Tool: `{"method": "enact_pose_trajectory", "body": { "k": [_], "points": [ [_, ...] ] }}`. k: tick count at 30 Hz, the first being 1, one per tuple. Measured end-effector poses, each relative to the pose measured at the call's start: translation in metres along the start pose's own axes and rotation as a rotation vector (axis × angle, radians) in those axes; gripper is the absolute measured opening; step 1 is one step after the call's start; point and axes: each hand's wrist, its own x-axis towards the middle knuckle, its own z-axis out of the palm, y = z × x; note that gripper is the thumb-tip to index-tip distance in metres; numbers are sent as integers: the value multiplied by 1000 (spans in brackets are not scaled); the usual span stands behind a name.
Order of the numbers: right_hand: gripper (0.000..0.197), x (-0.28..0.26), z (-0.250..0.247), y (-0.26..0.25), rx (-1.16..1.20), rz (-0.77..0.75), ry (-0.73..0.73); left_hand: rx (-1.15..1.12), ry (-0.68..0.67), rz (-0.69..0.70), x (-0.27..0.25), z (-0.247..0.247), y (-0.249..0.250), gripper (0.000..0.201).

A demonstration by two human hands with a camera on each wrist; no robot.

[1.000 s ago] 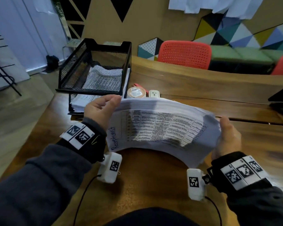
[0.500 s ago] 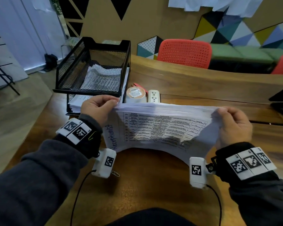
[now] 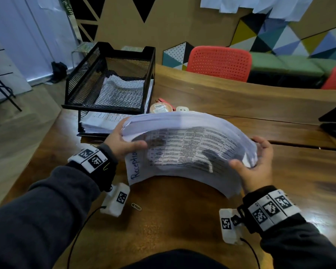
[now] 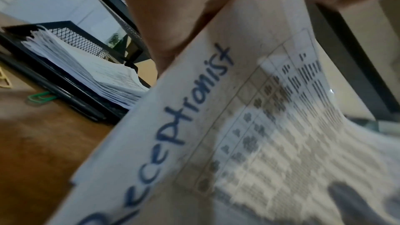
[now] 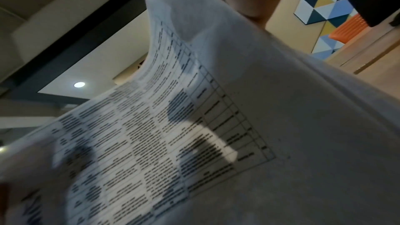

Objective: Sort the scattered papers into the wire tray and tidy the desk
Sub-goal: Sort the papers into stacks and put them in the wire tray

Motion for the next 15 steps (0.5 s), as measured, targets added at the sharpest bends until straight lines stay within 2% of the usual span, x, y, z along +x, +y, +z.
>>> {"method": "enact_pose_trajectory", "body": {
  "k": [1, 2, 4, 5, 7, 8, 9, 10, 11, 12, 13, 14, 15],
  "points": [
    [83, 0, 2, 2, -86, 18, 16, 127, -24, -4, -1, 1, -2, 98],
    [71, 1, 4, 1, -183, 43, 39, 237, -20, -7, -3, 3, -3, 80],
    [36, 5, 9, 0, -316, 100, 111, 361, 99, -33, -7, 14, 0, 27],
    [30, 6, 9, 0, -322, 161, 140, 405, 139, -47, -9, 19, 0, 13],
    [23, 9, 7, -1, -159, 274, 232, 354, 186, -26, -14, 22, -2, 13],
    [23, 9, 4, -2, -51, 316, 255, 248, 241, 1, -16, 18, -1, 7],
    [34, 6, 1, -6, 22, 319, 242, 179, 286, 31, -16, 16, -1, 15],
    [51, 5, -3, -6, 51, 305, 215, 126, 267, 67, -16, 13, -2, 28],
    [58, 3, -6, -8, 53, 278, 199, 63, 220, 108, -16, 8, -4, 36],
    [51, 1, -6, -12, 67, 236, 172, 2, 199, 102, -18, 4, -6, 36],
    [35, -1, -5, -15, 88, 193, 145, -69, 177, 83, -19, 0, -6, 40],
    [20, -1, -4, -18, 130, 161, 137, -115, 167, 83, -20, -3, -6, 53],
    [14, 0, -1, -21, 166, 141, 136, -148, 168, 85, -20, -7, -7, 61]
  ]
}}
